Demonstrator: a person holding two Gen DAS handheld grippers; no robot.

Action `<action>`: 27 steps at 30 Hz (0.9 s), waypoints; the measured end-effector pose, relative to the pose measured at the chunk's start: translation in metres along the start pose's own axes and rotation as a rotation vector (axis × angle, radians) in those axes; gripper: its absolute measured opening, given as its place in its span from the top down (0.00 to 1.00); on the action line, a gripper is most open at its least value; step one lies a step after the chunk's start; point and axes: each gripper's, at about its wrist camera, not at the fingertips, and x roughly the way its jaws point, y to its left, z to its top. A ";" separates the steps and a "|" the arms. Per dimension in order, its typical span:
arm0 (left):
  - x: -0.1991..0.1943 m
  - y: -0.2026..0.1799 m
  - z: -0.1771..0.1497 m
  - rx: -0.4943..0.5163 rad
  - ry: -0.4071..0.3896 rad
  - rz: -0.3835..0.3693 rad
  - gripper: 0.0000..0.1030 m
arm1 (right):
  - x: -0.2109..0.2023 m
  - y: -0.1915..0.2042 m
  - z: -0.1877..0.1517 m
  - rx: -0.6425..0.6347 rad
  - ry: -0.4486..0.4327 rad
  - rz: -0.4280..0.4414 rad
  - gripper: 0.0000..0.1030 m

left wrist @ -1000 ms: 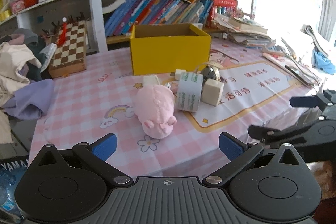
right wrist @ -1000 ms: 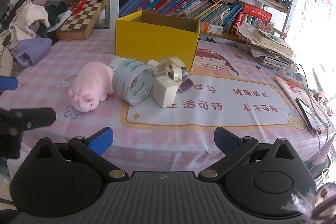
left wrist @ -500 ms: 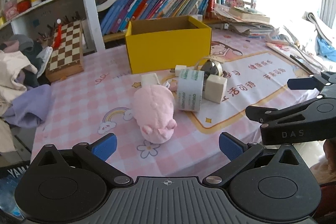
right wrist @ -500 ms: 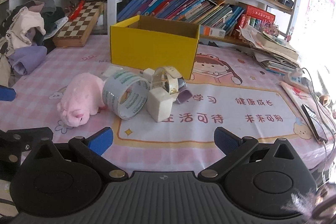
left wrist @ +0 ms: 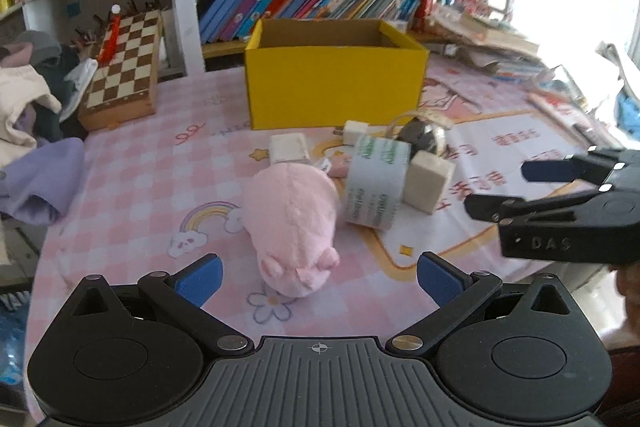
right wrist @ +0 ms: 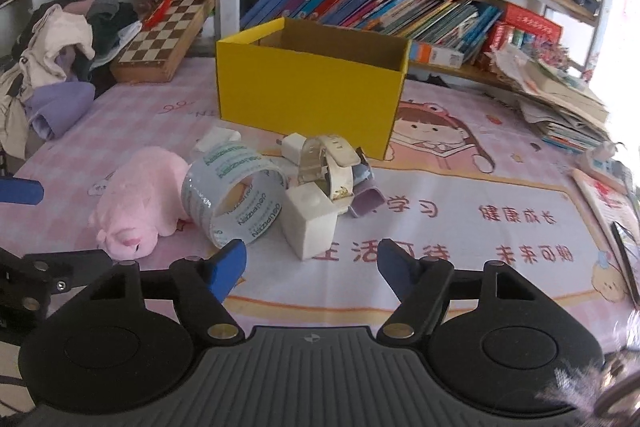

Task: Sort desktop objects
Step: 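Reach the left tool to the pink plush pig while the right tool grasps the white cube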

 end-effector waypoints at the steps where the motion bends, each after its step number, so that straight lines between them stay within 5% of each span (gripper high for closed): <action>1: 0.003 -0.001 0.002 0.000 0.004 0.019 0.00 | 0.006 -0.002 0.002 -0.005 0.018 0.010 0.34; 5: 0.014 0.004 0.008 -0.036 0.021 0.073 0.00 | 0.029 -0.008 0.009 -0.019 0.084 0.042 0.45; 13: 0.033 0.010 0.018 -0.088 0.056 0.111 0.02 | 0.061 -0.021 0.023 -0.027 0.146 0.085 0.53; 27: 0.067 0.006 0.033 -0.116 0.158 0.168 0.19 | 0.099 -0.037 0.039 -0.085 0.218 0.247 0.70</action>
